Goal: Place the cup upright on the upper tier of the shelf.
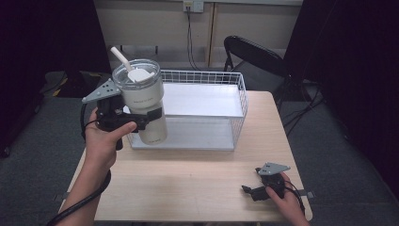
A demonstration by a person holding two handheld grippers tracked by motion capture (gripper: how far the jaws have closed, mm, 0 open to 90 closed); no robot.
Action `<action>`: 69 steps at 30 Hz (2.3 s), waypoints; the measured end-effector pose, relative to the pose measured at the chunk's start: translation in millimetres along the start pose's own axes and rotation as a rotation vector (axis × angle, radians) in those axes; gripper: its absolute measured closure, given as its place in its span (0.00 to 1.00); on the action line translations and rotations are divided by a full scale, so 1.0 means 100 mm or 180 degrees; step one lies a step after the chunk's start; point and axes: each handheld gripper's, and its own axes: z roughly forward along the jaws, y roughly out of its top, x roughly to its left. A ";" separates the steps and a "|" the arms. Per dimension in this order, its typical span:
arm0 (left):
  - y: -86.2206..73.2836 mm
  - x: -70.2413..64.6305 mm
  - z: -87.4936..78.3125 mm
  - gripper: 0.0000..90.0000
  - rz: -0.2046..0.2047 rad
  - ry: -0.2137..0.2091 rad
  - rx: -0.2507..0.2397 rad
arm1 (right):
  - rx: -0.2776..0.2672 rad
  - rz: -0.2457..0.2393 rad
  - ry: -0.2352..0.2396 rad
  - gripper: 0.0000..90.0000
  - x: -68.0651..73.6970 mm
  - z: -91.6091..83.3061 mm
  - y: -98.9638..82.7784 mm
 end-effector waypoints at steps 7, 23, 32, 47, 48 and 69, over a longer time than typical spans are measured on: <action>0.11 0.02 0.02 0.11 0.0036 0.0008 0.0022 | 0.0000 -0.0001 -0.0001 0.08 0.00 0.00 0.00; 0.36 0.09 0.03 0.11 0.0052 0.0004 -0.0043 | 0.0005 -0.0001 0.0001 0.08 0.00 0.00 0.00; 0.45 0.15 0.07 0.11 0.0023 0.0038 -0.0081 | 0.0005 -0.0002 0.0002 0.08 0.00 0.00 0.00; 0.55 0.27 0.19 0.11 0.0040 0.0141 -0.0119 | 0.0002 0.0006 -0.0010 0.09 0.01 -0.01 -0.01; 0.55 0.28 0.21 0.11 0.0037 0.0126 -0.0124 | 0.0000 0.0001 -0.0011 0.09 0.01 -0.01 -0.01; 0.53 0.45 0.47 0.11 0.0073 0.0290 -0.0050 | 0.0005 0.0004 -0.0007 0.08 0.01 -0.02 -0.02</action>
